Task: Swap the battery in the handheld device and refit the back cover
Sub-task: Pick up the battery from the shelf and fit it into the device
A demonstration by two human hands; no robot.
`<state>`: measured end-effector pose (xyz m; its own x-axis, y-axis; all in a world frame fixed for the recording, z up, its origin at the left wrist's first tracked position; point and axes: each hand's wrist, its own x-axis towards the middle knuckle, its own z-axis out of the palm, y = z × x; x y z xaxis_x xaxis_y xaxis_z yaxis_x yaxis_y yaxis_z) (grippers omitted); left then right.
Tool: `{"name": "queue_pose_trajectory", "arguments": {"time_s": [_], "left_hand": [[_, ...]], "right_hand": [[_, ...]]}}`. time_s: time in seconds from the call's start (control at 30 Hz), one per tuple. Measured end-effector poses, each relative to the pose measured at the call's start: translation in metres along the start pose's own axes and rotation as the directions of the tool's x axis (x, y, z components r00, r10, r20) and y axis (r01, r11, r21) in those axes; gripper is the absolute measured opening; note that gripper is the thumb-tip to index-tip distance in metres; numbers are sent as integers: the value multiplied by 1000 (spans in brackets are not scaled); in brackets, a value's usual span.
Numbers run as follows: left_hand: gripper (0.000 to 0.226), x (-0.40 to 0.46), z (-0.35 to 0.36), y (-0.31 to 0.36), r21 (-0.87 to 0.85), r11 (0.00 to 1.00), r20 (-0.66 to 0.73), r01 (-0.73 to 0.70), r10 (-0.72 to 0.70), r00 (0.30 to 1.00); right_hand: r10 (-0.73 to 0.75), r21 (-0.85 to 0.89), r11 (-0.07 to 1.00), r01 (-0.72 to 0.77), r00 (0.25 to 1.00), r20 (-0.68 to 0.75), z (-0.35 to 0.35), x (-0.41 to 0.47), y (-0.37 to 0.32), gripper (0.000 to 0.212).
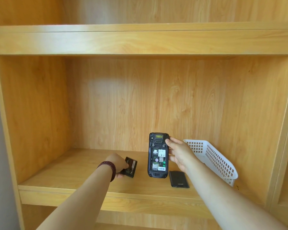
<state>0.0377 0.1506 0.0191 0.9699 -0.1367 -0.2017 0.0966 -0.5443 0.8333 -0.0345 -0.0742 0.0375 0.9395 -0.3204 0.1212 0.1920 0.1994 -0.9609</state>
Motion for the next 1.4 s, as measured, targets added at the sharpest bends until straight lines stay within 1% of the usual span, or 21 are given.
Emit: {"name": "queue_pose_trajectory", "arguments": {"time_s": [0.07,0.13,0.2,0.3,0.43,0.53,0.6,0.8,0.87,0.97,1.1,1.2,1.27,1.4], "left_hand": [[20,-3,-2,5,-227,967,-12,-116,116,993],[22,-10,-4,12,-415,889,9,-192,215,977],[25,-17,-5,20,-511,825,19,-242,292,956],[31,-23,-2,25,-588,747,-2,-312,385,923],[33,-27,3,28,-593,701,-41,-396,465,884],[28,-29,8,30,-585,708,-28,-395,469,883],[22,-31,12,31,-569,723,-23,-391,461,887],[20,-36,13,34,-544,755,-4,-366,434,901],[22,-40,14,36,-523,776,40,-353,436,899],[30,-46,19,39,-505,799,111,-326,434,894],[28,-51,26,43,-483,827,148,-287,400,904],[27,-54,30,45,-478,835,152,-273,385,910],[28,-56,33,47,-478,838,140,-263,368,919],[28,-60,38,54,-486,846,108,-219,307,945]], "right_hand": [[-8,6,1000,8,1000,-13,-1,1,-1,14],[-18,13,1000,18,1000,-26,-3,1,-4,15],[-22,13,1000,22,999,-36,-4,2,-7,13],[-21,20,1000,22,998,-54,-6,2,-12,12],[-18,28,999,20,998,-68,-9,1,-15,12],[-19,32,999,22,997,-75,-11,1,-17,17],[-20,32,999,23,997,-75,-11,0,-18,15],[-21,24,999,23,997,-75,-12,-1,-19,10],[-28,22,999,29,997,-78,-12,-2,-21,11],[-40,20,999,42,996,-78,-12,-3,-22,14],[-48,2,999,48,996,-70,-8,-5,-22,12],[-61,1,998,61,996,-62,-6,-6,-24,14],[-65,-2,998,65,996,-65,-4,-7,-24,12],[-66,-16,998,65,996,-52,-1,-11,-24,11]]}}
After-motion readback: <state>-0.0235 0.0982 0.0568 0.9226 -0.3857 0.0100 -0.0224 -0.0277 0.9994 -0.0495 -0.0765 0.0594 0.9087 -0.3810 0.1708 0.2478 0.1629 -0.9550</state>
